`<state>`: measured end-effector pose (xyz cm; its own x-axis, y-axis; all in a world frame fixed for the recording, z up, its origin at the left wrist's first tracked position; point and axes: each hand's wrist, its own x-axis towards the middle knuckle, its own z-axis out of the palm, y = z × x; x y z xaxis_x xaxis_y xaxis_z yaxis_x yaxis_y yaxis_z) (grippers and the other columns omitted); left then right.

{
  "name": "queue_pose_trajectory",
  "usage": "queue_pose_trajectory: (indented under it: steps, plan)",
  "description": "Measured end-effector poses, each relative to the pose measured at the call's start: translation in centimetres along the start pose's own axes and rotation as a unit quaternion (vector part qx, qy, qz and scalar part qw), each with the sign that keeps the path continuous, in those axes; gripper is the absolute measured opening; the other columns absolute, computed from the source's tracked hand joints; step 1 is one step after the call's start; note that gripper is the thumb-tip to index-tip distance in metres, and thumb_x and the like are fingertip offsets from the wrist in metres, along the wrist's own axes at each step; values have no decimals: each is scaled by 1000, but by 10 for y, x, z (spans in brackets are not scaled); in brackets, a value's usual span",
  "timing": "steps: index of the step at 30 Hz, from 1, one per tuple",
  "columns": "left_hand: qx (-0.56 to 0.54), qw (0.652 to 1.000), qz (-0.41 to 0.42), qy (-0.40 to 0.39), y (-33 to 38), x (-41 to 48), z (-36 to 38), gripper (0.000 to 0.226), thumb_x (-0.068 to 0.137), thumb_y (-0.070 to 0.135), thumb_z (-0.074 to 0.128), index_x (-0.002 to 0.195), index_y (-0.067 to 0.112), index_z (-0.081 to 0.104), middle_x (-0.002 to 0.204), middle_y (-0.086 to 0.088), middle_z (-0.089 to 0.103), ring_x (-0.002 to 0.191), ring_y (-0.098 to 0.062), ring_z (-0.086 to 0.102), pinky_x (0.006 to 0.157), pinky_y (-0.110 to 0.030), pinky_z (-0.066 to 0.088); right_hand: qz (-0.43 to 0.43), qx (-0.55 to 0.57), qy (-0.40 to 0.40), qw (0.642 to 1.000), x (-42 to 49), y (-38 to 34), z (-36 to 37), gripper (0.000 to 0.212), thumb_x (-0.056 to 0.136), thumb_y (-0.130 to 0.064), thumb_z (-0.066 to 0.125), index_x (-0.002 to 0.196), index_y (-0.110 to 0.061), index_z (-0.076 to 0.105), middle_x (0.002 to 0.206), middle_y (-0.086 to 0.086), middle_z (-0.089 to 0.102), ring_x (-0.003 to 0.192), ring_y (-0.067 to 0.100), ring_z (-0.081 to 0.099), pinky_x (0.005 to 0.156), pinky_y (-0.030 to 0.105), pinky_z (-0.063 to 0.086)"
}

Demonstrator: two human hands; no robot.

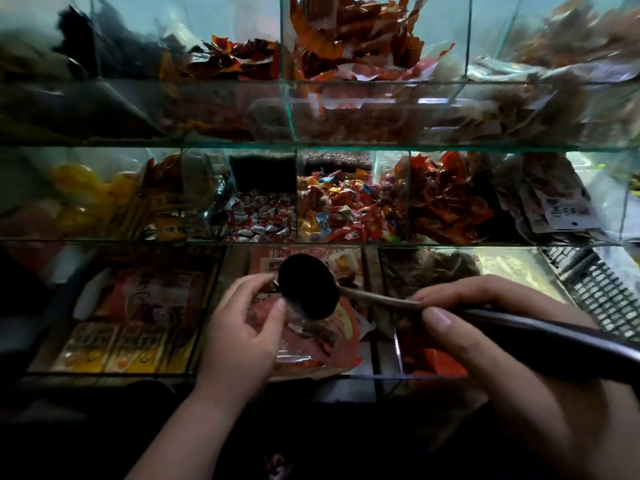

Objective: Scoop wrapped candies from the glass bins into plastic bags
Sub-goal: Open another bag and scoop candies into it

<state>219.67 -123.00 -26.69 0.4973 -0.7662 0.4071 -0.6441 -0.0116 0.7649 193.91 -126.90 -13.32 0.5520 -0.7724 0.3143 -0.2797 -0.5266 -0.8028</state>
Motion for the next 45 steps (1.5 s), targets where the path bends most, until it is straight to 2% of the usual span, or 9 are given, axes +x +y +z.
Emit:
queue_pose_trajectory:
  steps: [3,7,12,15,22,30,36,41,45]
  plan:
    - [84,996,-19,8,-23,-16,-22,38,89,26,73,124,26,60,124,16,52,121,0,49,105,-16,36,57,-3,-31,998,1,5,9,25,70,-64,72,84,-44,76,84,-22,76,78,0,74,71,22,61]
    - [141,957,-231,-109,-45,-14,-17,52,94,38,67,143,30,49,137,11,49,125,-12,50,100,-30,43,94,-78,-149,981,22,33,60,7,87,-37,74,91,-43,71,90,-28,71,88,-10,66,73,4,48]
    - [48,992,-113,-4,-39,-8,-7,24,103,25,51,95,26,74,88,17,68,87,-1,65,72,-21,51,86,-119,-202,968,37,85,123,16,95,-25,70,110,-26,74,110,-12,69,107,4,62,96,21,49]
    - [15,999,-49,18,-30,-2,1,26,103,24,50,106,24,75,95,20,68,93,2,64,77,-14,50,51,-108,-181,976,35,105,130,17,92,-21,72,109,-26,73,111,-12,67,108,5,62,96,28,51]
    - [21,994,-106,31,-41,5,12,29,102,26,52,117,15,74,107,11,71,103,-1,64,89,-27,55,65,-118,-155,979,25,122,128,22,89,-15,71,111,-21,72,117,-6,66,112,14,62,97,36,52]
    - [21,987,-155,43,-38,8,16,30,101,39,54,125,26,68,111,25,63,103,11,57,86,-11,45,71,-126,-145,979,26,142,139,30,94,-18,68,122,-27,72,126,-11,63,120,10,59,103,32,50]
    - [57,961,-265,-55,-50,-6,23,37,105,23,45,140,22,59,128,2,67,116,-21,63,100,-42,53,97,-204,-196,954,55,156,164,43,92,-21,67,133,-33,65,126,-1,61,118,24,59,96,33,51]
    - [36,964,-264,-16,-54,-7,15,37,107,23,43,141,22,57,118,29,58,103,17,52,87,-1,38,46,-217,-203,954,71,155,161,40,90,-21,69,128,-34,68,120,-5,65,115,22,61,94,35,53]
    - [-3,971,-237,-20,-53,-1,13,38,107,20,43,141,24,58,121,18,66,108,4,62,91,-13,49,-12,-192,-253,948,83,148,158,40,86,-19,74,124,-33,71,130,-5,64,119,19,59,100,35,52]
